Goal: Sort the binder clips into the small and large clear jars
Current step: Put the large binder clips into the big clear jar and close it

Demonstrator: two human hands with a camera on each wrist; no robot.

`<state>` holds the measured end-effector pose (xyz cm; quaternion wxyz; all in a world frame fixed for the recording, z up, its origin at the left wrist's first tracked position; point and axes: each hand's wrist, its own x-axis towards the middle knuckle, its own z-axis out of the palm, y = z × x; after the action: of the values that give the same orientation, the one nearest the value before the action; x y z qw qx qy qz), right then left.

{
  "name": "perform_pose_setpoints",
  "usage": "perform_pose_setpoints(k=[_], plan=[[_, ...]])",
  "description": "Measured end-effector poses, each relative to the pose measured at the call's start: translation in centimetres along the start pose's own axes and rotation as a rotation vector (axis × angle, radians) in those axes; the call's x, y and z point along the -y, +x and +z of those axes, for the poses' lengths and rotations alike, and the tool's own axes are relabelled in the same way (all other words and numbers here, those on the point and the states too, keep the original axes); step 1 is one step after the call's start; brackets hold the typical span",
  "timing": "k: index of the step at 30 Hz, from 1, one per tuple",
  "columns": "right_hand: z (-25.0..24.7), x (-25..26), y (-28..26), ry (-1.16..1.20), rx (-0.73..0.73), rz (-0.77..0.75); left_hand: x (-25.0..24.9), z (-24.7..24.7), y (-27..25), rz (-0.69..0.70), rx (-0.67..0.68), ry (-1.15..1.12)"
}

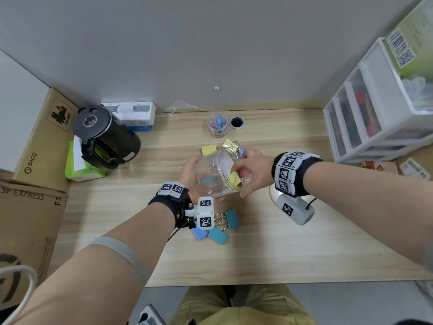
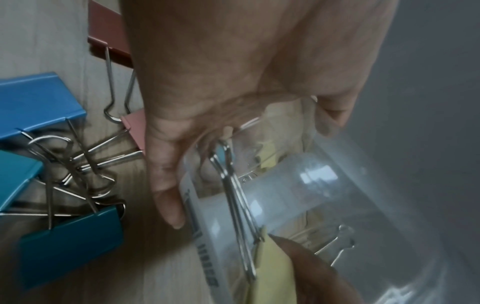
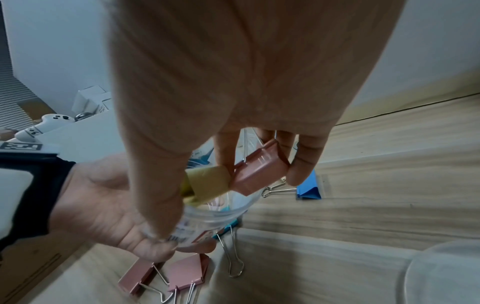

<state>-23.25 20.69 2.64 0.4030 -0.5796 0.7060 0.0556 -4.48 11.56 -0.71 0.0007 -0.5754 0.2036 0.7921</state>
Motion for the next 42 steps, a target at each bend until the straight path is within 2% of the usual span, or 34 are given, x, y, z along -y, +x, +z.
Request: perform_pose_setpoints(k=[5, 10, 17, 20, 30, 35, 42], plan=[[-0.1, -0.1, -0.2, -0.03, -0.047, -0.032, 0.1, 0.2, -0.4, -0.002, 0.017, -0.002], [-0.4, -0.1, -0.3, 0.098, -0.142, -0.062, 0.0, 0.3, -0.7, 0.001, 0.053, -0.02], [-1.1, 0.1, -0.4, 0.158, -0.262, -0.127, -0.1, 0.2, -0.6, 0.024, 0.103, -0.069], [-1.3, 0.6, -0.4, 0.222, -0.262, -0.124, -0.2, 0.1, -0.5, 0.032, 0.105, -0.103], [-0.8, 2.7, 0.8, -0.003, -0.135, -0.14, -0.2, 0.1, -0.1, 0.022, 0.138, -0.025], [-0.5, 2.7, 1.6, -0.044, -0.158, -0.105, -0.3, -0.1, -0.1, 0.033, 0.144, -0.026], [-0.5, 3.5, 1.7, -0.237, -0.176, -0.115, -0.3, 0.0, -0.2, 0.054, 0.174, -0.05]])
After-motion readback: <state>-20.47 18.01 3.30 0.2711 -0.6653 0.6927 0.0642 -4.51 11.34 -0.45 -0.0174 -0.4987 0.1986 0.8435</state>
